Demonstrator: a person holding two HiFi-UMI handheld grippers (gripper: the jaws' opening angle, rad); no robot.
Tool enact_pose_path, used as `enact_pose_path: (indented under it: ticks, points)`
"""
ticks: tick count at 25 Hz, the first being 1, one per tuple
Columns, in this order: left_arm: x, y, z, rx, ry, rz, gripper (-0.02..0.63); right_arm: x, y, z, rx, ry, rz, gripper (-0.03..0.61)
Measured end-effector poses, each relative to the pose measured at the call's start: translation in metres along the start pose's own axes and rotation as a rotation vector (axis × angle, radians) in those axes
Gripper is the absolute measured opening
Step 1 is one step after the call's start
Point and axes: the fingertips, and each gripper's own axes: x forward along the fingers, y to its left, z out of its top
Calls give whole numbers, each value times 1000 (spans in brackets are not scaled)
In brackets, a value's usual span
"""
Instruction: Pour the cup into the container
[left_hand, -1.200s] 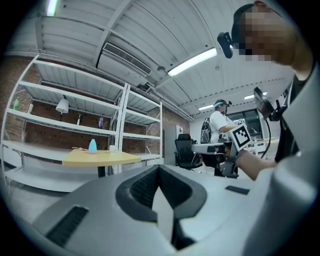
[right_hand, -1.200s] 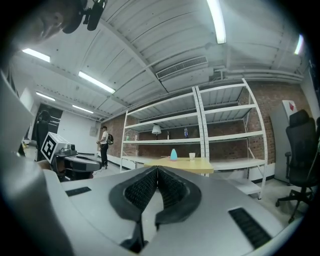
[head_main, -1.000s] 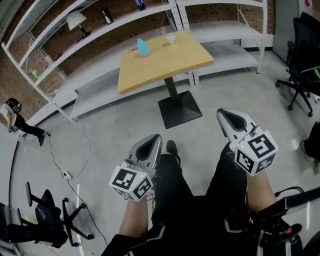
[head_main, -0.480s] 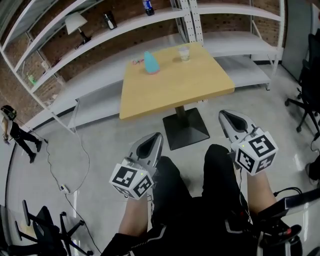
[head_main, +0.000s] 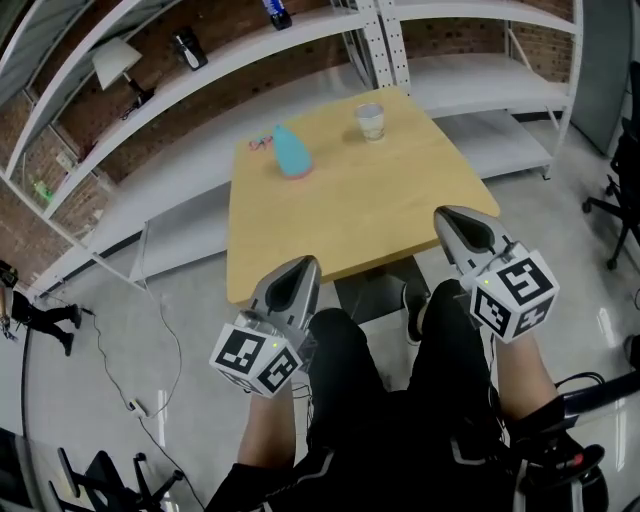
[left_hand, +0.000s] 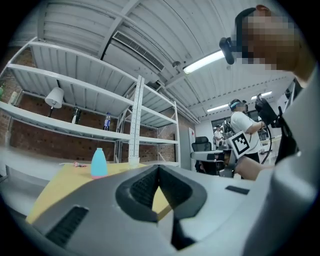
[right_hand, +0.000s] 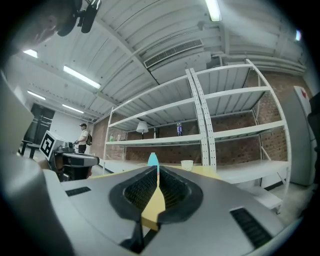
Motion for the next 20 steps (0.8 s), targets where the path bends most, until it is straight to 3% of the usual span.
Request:
enact_pose_path:
  ticks: [8,12,20]
  points:
    - [62,65,16,19,9,-43,2,93,-50,12,21,-5,8,7]
    - [92,90,20,136,52,-97,2,136,-77,16,0,11,-25,77]
    - [136,133,19,98,68,-188,2,222,-113,2,-16,103,-3,225]
